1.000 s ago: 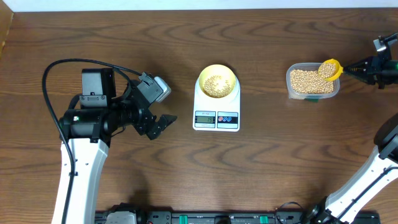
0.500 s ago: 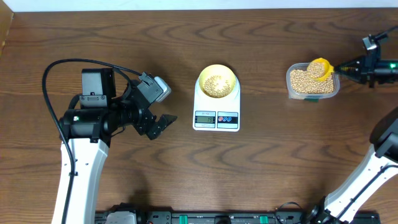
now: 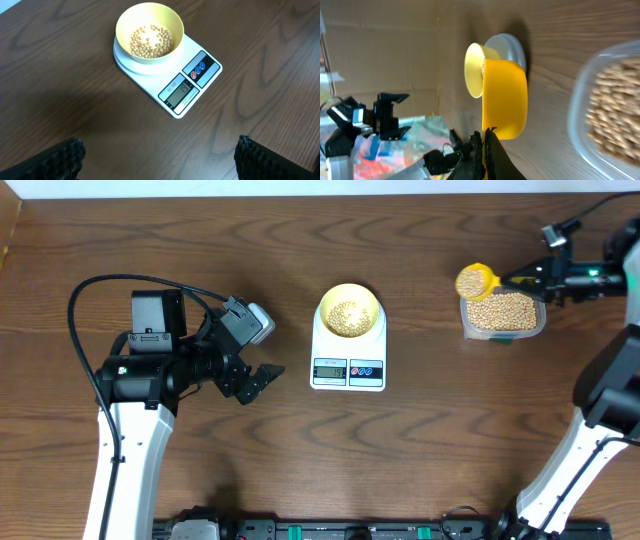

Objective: Scoop item into bowl and weigh 50g on scale
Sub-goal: 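Carry the filled scoop left over the yellow bowl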

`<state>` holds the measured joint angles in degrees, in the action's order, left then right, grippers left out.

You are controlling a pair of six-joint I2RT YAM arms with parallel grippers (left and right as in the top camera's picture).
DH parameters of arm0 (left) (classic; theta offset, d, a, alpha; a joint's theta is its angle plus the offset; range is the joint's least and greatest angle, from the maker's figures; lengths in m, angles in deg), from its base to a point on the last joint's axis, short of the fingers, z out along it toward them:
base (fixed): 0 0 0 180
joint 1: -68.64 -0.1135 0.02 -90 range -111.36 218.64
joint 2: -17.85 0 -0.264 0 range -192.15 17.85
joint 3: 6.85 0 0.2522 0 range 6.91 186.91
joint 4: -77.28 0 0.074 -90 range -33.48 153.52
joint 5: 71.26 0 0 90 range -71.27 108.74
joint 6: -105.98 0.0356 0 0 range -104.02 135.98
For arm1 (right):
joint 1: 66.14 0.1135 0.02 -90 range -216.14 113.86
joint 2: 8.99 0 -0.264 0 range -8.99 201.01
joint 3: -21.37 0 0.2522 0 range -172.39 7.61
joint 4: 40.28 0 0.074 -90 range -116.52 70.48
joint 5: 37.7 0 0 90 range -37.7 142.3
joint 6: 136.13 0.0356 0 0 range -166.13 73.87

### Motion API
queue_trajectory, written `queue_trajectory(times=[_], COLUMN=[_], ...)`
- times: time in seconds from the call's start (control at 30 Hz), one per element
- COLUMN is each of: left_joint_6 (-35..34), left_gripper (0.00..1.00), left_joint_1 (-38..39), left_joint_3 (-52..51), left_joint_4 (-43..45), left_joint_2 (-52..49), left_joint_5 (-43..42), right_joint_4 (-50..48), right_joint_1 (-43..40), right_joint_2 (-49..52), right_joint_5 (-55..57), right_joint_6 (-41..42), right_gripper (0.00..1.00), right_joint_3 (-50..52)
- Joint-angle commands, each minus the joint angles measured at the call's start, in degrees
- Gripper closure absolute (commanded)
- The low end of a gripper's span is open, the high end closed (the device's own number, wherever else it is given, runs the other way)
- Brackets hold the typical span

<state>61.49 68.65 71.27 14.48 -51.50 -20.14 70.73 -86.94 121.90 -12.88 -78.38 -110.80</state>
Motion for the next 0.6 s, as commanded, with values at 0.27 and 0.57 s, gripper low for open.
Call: queue_trajectory(times=[0.27,0.57], left_joint_6=[1.0,1.0], left_gripper=[0.02,0.02], left_joint_1=[-0.3,-0.3], left_joint_3=[0.3,0.3], left_joint_4=[0.0,0.0], left_joint_2=[0.0,0.0], left_joint_5=[-0.5,-0.5], right_joint_4=[-1.3,-6.4], right_joint_1=[10.7,16.9], right_joint_2=[1.0,1.0], right_joint_5=[-6.0,-7.6], right_joint_6=[-1.3,1.3], right_gripper=[0.99,0.99], right_joint_3=[0.1,0.1])
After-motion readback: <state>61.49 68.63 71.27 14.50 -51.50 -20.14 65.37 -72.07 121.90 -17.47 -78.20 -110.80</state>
